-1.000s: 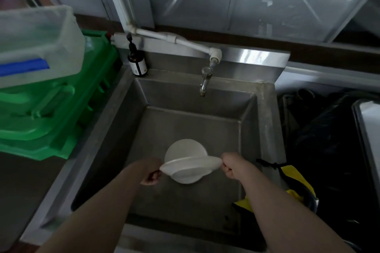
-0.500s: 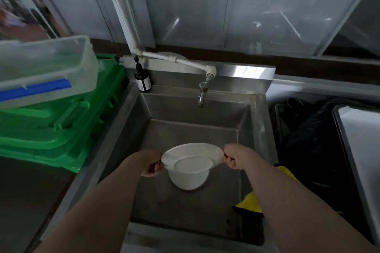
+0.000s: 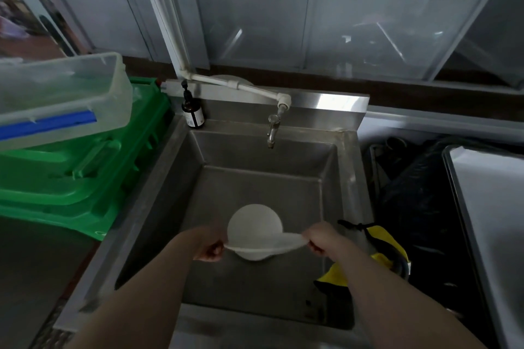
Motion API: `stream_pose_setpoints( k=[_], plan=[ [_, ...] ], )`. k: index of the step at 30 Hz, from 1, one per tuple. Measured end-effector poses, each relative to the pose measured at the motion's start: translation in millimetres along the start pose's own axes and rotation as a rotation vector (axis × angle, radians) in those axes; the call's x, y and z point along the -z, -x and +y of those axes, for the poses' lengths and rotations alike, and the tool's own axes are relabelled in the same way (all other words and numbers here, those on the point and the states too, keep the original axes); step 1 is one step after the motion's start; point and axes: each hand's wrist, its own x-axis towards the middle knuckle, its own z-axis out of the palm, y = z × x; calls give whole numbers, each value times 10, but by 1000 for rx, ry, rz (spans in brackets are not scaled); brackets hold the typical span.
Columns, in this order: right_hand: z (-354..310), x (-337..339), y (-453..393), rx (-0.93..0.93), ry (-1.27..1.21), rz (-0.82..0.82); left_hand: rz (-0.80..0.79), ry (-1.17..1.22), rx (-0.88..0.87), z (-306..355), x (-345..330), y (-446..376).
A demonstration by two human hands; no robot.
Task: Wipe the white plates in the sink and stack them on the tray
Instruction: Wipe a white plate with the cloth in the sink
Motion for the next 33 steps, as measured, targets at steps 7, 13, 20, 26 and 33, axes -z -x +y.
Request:
stream_pose_setpoints(
  k=[7, 13, 20, 26, 33],
  plan=[
    [261, -63, 117, 179, 171, 144, 11, -141, -277, -257, -253, 125],
    [412, -101, 335, 281, -25, 358, 26, -139, -426, -314, -422, 173],
    [509, 97, 538, 386, -117, 460, -80, -78, -516, -330, -545, 360],
    [545, 71, 638, 358, -280, 507, -248, 299, -539, -408, -641, 467],
    [537, 165, 734, 326, -289, 350, -199, 505, -543, -413, -760, 622]
  ],
)
